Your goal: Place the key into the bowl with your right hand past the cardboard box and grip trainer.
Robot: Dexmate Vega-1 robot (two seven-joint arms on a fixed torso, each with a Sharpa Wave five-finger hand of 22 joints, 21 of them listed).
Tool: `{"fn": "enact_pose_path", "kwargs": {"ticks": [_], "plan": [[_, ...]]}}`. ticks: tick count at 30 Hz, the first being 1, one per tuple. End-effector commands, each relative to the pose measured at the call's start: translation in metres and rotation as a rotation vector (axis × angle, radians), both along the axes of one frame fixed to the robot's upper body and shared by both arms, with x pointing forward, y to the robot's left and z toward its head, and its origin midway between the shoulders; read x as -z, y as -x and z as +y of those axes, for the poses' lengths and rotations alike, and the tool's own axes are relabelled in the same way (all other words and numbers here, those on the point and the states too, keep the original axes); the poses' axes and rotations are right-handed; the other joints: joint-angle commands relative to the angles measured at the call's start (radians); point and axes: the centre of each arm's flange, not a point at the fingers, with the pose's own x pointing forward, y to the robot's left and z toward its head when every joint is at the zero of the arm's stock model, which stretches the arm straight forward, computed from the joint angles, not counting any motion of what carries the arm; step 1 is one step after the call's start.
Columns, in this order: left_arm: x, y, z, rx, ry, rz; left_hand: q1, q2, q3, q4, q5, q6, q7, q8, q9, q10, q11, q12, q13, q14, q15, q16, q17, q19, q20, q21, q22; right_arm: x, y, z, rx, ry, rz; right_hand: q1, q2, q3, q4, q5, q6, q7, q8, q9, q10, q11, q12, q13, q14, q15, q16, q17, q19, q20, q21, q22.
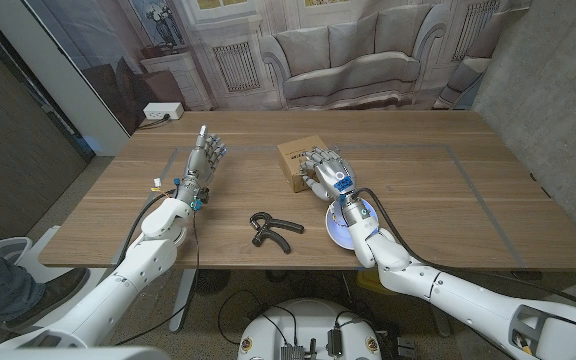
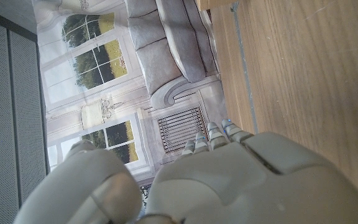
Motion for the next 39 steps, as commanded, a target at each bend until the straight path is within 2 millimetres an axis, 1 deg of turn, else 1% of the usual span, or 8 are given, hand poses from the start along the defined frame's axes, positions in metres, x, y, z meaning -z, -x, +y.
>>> {"fn": "enact_pose_path", "kwargs": {"ticks": [1, 7, 12, 14, 17, 18, 27, 39], "plan": [[-0.0001, -0.0019, -0.0008, 0.009, 0.005, -0.004, 0.005, 0.006, -0.005, 0.004, -0.005, 0.000, -0.001, 0.001, 0.003, -0.001, -0.004, -0.001, 0.002, 0.001, -0.002, -0.001, 0.002, -0.002, 0.007, 0.000, 0.006, -0.0024, 0.0025, -0.0022, -0.018, -0.001, -0.022, -0.005, 0.008, -0.002, 0.005, -0.003, 0.019, 0.001, 0.012, 0.006, 0.019, 0.001, 0.009, 0.004, 0.014, -0.096, 0.004, 0.002, 0.013, -0.068, 0.009, 0.005], [0.0001, -0.0019, 0.0005, 0.006, 0.006, -0.004, 0.005, 0.007, -0.006, 0.004, -0.005, 0.000, 0.000, 0.001, 0.003, -0.001, -0.005, -0.001, 0.002, 0.001, -0.003, -0.001, 0.002, -0.003, 0.009, -0.001, 0.006, -0.0030, 0.0024, -0.0026, -0.030, -0.005, -0.034, -0.009, 0.018, -0.002, 0.009, -0.007, 0.040, 0.002, 0.021, 0.007, 0.037, -0.006, 0.013, 0.004, 0.025, -0.099, 0.005, 0.003, 0.020, -0.072, 0.010, 0.006], [0.0008, -0.0011, 0.0032, 0.002, 0.011, -0.004, 0.006, 0.007, -0.007, 0.004, -0.005, 0.000, -0.001, 0.001, 0.003, -0.003, -0.004, -0.002, 0.002, 0.000, -0.003, -0.001, 0.002, -0.004, 0.010, -0.001, 0.006, -0.0037, 0.0017, -0.0019, -0.044, -0.011, -0.045, -0.015, 0.032, -0.002, 0.014, -0.015, 0.092, 0.003, 0.043, 0.008, 0.058, -0.014, 0.016, 0.003, 0.040, -0.104, 0.004, 0.003, 0.029, -0.076, 0.012, 0.007], [0.0011, -0.0010, 0.0041, 0.000, 0.013, -0.005, 0.006, 0.007, -0.007, 0.004, -0.005, 0.000, -0.002, 0.001, 0.003, -0.003, -0.004, -0.002, 0.002, 0.000, -0.003, -0.001, 0.002, -0.004, 0.010, -0.001, 0.006, -0.0042, 0.0013, -0.0014, -0.048, -0.012, -0.047, -0.018, 0.036, -0.002, 0.016, -0.018, 0.112, 0.003, 0.049, 0.006, 0.066, -0.014, 0.017, 0.003, 0.048, -0.107, 0.005, 0.003, 0.034, -0.078, 0.013, 0.007], [0.0013, -0.0010, 0.0048, 0.000, 0.014, -0.005, 0.006, 0.007, -0.008, 0.004, -0.005, -0.001, -0.002, 0.000, 0.003, -0.002, -0.005, -0.002, 0.002, 0.000, -0.003, -0.001, 0.002, -0.004, 0.011, -0.001, 0.006, -0.0055, 0.0011, -0.0009, -0.053, -0.016, -0.050, -0.018, 0.038, -0.002, 0.016, -0.020, 0.121, 0.003, 0.052, 0.004, 0.071, -0.015, 0.017, 0.003, 0.053, -0.108, 0.006, 0.003, 0.036, -0.078, 0.014, 0.007], [0.0012, -0.0011, 0.0049, 0.000, 0.014, -0.005, 0.006, 0.007, -0.008, 0.004, -0.005, -0.001, -0.002, 0.000, 0.003, -0.002, -0.004, -0.001, 0.002, 0.000, -0.003, -0.001, 0.002, -0.004, 0.011, -0.001, 0.006, -0.0059, 0.0010, -0.0008, -0.055, -0.016, -0.051, -0.018, 0.039, -0.002, 0.016, -0.022, 0.137, 0.005, 0.057, 0.002, 0.073, -0.016, 0.017, 0.003, 0.056, -0.108, 0.005, 0.003, 0.036, -0.079, 0.014, 0.008], [0.0002, -0.0035, 0.0054, 0.002, 0.011, -0.002, 0.006, 0.008, -0.010, 0.004, -0.005, -0.001, -0.002, 0.000, 0.003, -0.002, -0.005, -0.001, 0.002, 0.000, -0.002, -0.001, 0.002, -0.004, 0.011, -0.001, 0.006, -0.0074, 0.0007, -0.0004, -0.066, -0.022, -0.047, -0.017, 0.039, -0.003, 0.014, -0.027, 0.166, 0.004, 0.065, -0.004, 0.084, -0.018, 0.018, 0.002, 0.067, -0.116, 0.005, 0.003, 0.045, -0.082, 0.017, 0.009], [-0.0061, -0.0044, 0.0048, 0.003, 0.005, -0.009, 0.007, 0.009, -0.012, 0.004, -0.005, -0.001, -0.003, 0.000, 0.003, -0.001, -0.005, -0.001, 0.002, 0.000, -0.003, -0.001, 0.002, -0.004, 0.012, -0.001, 0.006, -0.0105, 0.0050, -0.0013, -0.073, -0.021, -0.069, -0.017, 0.042, -0.004, 0.013, -0.030, 0.187, 0.003, 0.068, -0.011, 0.091, -0.020, 0.017, 0.002, 0.071, -0.123, 0.002, 0.004, 0.047, -0.087, 0.017, 0.010]]}}
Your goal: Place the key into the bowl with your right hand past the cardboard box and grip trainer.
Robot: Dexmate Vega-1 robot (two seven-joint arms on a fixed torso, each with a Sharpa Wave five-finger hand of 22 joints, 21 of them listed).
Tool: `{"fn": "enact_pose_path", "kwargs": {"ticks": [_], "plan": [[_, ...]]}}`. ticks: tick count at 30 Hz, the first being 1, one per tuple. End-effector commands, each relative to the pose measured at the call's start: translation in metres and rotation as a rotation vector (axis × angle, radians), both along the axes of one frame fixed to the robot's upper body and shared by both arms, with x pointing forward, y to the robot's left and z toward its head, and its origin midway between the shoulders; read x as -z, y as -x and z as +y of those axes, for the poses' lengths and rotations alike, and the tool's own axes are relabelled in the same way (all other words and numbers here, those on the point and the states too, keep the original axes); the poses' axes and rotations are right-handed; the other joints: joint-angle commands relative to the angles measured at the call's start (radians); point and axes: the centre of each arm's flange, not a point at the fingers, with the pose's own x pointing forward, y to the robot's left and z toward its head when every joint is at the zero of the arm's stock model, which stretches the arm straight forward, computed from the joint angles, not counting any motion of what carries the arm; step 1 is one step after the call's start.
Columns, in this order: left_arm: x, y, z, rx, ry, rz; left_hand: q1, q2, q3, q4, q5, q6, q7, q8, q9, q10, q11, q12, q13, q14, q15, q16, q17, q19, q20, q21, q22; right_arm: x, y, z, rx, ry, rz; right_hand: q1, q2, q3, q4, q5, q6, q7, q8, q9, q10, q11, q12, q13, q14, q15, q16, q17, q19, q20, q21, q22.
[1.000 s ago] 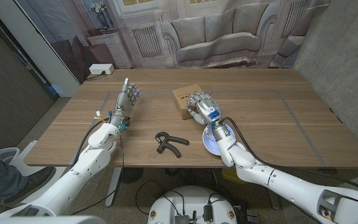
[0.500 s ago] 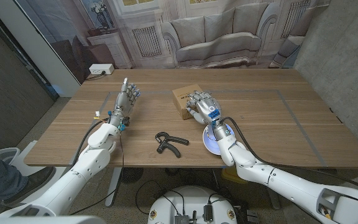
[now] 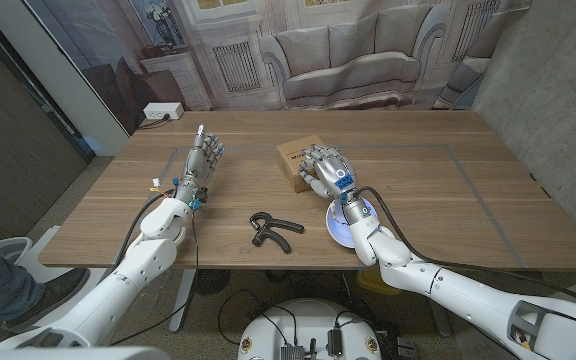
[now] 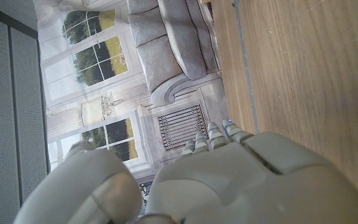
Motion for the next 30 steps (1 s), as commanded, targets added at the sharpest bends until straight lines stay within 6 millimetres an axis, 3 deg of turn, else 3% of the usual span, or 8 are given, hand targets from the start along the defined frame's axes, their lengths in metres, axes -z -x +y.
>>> {"fn": "enact_pose_path", "kwargs": {"ticks": [1, 30], "plan": [[-0.005, -0.001, 0.000, 0.001, -0.006, -0.004, 0.003, 0.005, -0.004, 0.004, -0.005, -0.002, -0.003, 0.000, 0.003, -0.002, -0.004, -0.001, 0.002, 0.000, -0.003, -0.001, 0.002, 0.001, 0.007, -0.001, 0.006, -0.004, 0.004, -0.001, -0.010, -0.001, -0.023, 0.003, 0.006, 0.001, 0.002, -0.002, 0.029, -0.012, 0.003, 0.001, 0.006, -0.002, 0.001, 0.002, 0.012, -0.119, 0.003, 0.004, 0.008, -0.090, 0.010, 0.005], [-0.003, -0.002, -0.002, 0.005, 0.000, -0.005, 0.006, 0.008, -0.010, 0.003, -0.006, 0.000, -0.002, 0.001, 0.003, -0.001, -0.005, -0.001, 0.002, 0.001, -0.003, -0.001, 0.002, 0.002, 0.006, 0.000, 0.006, -0.019, 0.019, -0.001, -0.009, 0.001, -0.071, 0.007, 0.008, 0.000, -0.003, -0.005, 0.039, -0.009, -0.003, -0.016, 0.019, -0.003, -0.003, 0.002, 0.025, -0.122, -0.001, 0.004, 0.011, -0.091, 0.011, 0.007]]}}
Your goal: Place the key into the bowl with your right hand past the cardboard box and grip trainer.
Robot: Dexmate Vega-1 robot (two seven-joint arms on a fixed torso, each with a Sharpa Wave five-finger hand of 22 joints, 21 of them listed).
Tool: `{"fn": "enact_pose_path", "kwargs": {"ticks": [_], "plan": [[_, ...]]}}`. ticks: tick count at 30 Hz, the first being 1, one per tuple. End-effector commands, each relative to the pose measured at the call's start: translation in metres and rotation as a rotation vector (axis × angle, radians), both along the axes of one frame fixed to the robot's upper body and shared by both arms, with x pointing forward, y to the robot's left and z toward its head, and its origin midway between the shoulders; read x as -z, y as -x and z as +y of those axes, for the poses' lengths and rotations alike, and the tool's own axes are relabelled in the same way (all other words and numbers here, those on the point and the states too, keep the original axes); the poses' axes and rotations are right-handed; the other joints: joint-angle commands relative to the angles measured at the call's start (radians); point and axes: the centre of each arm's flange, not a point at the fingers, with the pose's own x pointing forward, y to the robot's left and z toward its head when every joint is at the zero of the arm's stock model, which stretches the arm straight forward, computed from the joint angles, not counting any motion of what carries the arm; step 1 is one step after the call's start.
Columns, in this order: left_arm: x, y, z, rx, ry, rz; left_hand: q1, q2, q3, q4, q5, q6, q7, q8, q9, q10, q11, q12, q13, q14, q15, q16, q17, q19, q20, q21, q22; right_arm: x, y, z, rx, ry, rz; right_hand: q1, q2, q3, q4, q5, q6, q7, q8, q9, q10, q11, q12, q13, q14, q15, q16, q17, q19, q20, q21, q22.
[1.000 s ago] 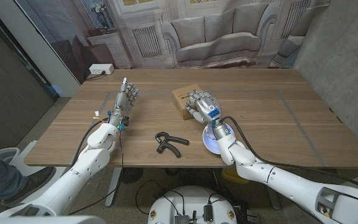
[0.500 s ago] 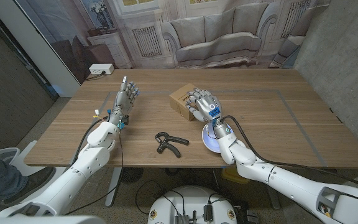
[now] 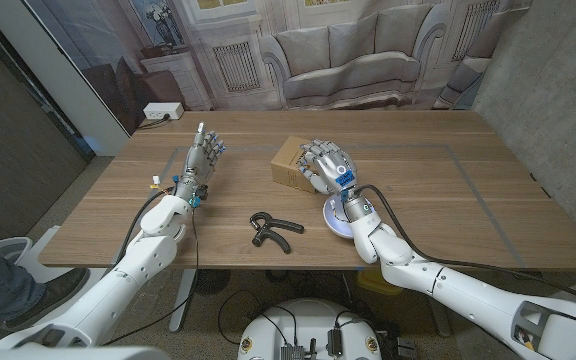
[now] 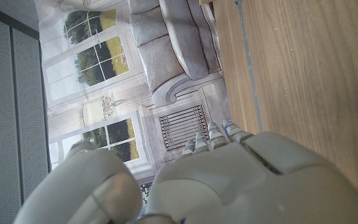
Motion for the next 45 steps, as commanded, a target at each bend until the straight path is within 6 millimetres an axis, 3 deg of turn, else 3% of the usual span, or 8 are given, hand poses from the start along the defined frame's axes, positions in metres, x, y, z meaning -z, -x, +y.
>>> {"fn": "enact_pose_path", "kwargs": {"ticks": [1, 10, 18, 45], "plan": [[0.002, 0.000, -0.002, 0.003, 0.003, 0.000, 0.002, 0.004, -0.007, 0.000, 0.000, 0.001, -0.002, 0.001, 0.003, -0.001, -0.005, -0.001, 0.002, 0.000, -0.003, -0.001, 0.002, 0.001, 0.006, -0.001, 0.006, -0.007, 0.008, -0.001, 0.004, 0.002, -0.020, 0.002, 0.003, 0.000, -0.003, -0.001, 0.006, 0.000, -0.005, 0.000, 0.010, -0.001, -0.003, 0.002, 0.010, -0.126, -0.001, 0.005, 0.011, -0.091, 0.004, 0.002], [0.003, 0.000, -0.003, 0.006, 0.003, 0.001, 0.002, 0.005, -0.008, 0.000, 0.000, 0.000, -0.003, 0.001, 0.003, -0.001, -0.005, -0.001, 0.002, 0.001, -0.003, -0.001, 0.002, 0.002, 0.007, 0.000, 0.006, -0.009, 0.013, -0.004, -0.004, -0.008, -0.037, 0.003, 0.005, -0.001, -0.003, -0.002, 0.005, 0.007, -0.008, -0.003, 0.010, -0.002, -0.006, 0.002, 0.010, -0.134, -0.003, 0.005, 0.007, -0.098, 0.003, 0.002], [0.004, 0.000, -0.002, 0.005, 0.005, 0.002, 0.003, 0.005, -0.010, 0.000, 0.000, 0.000, -0.003, 0.001, 0.003, -0.001, -0.005, -0.001, 0.002, 0.000, -0.004, -0.001, 0.002, 0.002, 0.007, 0.000, 0.006, -0.011, 0.013, -0.004, 0.007, -0.014, -0.037, 0.012, 0.009, -0.001, -0.008, -0.003, 0.005, 0.046, 0.000, 0.011, 0.044, 0.002, 0.002, 0.003, 0.017, -0.150, -0.006, 0.004, 0.003, -0.111, 0.001, 0.004], [-0.002, 0.005, 0.002, 0.005, -0.004, -0.007, 0.005, 0.008, -0.014, 0.000, -0.001, -0.001, -0.001, 0.000, 0.003, -0.002, -0.005, -0.001, 0.002, 0.000, -0.003, -0.001, 0.002, 0.001, 0.007, -0.001, 0.006, -0.019, 0.032, -0.003, -0.003, -0.035, -0.017, 0.008, 0.012, -0.012, -0.005, -0.005, 0.003, 0.037, 0.010, 0.040, 0.057, 0.000, -0.002, 0.003, 0.023, -0.152, -0.010, 0.003, 0.002, -0.111, 0.002, 0.005]]}}
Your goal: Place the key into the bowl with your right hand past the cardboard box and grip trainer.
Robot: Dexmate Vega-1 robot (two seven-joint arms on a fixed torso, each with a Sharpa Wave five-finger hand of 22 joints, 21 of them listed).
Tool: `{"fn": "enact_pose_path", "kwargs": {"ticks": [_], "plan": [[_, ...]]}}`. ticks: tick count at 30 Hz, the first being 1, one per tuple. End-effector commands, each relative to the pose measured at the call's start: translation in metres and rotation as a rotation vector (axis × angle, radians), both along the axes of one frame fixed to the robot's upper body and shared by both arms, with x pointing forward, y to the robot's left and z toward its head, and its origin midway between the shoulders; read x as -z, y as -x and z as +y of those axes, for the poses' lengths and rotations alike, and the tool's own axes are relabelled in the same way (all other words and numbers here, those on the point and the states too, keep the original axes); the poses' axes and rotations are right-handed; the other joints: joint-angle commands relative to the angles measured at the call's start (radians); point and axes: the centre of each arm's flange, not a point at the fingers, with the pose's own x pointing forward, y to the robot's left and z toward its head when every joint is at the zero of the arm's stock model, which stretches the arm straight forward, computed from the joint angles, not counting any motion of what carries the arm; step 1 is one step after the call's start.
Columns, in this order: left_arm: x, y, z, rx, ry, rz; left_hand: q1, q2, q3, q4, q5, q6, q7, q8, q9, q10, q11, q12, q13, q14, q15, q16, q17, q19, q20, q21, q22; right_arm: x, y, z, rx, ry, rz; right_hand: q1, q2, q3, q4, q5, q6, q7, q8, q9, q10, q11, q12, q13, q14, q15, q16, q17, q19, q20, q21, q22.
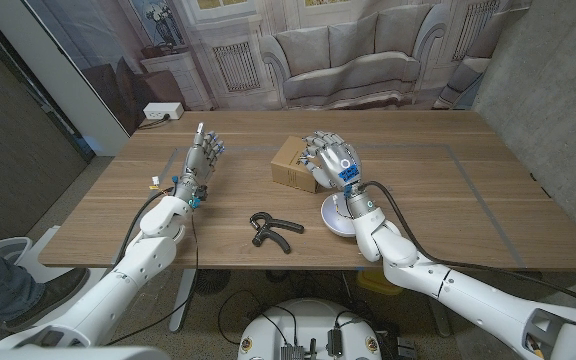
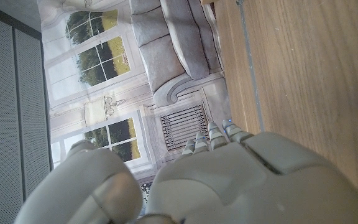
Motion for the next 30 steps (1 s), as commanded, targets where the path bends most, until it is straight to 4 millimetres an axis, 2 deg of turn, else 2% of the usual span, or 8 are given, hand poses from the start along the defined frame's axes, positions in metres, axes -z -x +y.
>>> {"fn": "enact_pose_path", "kwargs": {"ticks": [1, 30], "plan": [[-0.002, 0.003, 0.001, 0.003, -0.004, -0.001, 0.001, 0.004, -0.007, 0.001, -0.001, 0.000, -0.002, 0.001, 0.003, -0.002, -0.005, -0.001, 0.002, 0.000, -0.003, -0.001, 0.002, 0.001, 0.007, -0.001, 0.006, -0.002, 0.010, -0.001, -0.014, -0.021, 0.035, 0.002, 0.006, -0.004, 0.003, -0.005, 0.001, -0.002, 0.009, 0.008, 0.011, 0.003, -0.002, 0.003, 0.012, -0.146, -0.002, 0.003, 0.005, -0.110, 0.003, 0.005], [-0.002, 0.013, 0.002, -0.010, -0.003, -0.005, 0.005, 0.007, -0.012, 0.000, -0.001, 0.005, -0.001, 0.002, 0.003, 0.005, -0.003, 0.001, 0.002, 0.003, -0.003, 0.000, 0.002, 0.004, 0.006, 0.001, 0.006, -0.009, 0.044, -0.006, -0.072, -0.085, 0.106, 0.004, 0.006, -0.014, 0.001, -0.007, -0.009, -0.007, 0.008, 0.030, 0.006, 0.003, -0.014, 0.003, 0.017, -0.155, -0.008, 0.000, 0.025, -0.120, 0.010, 0.004]]}}
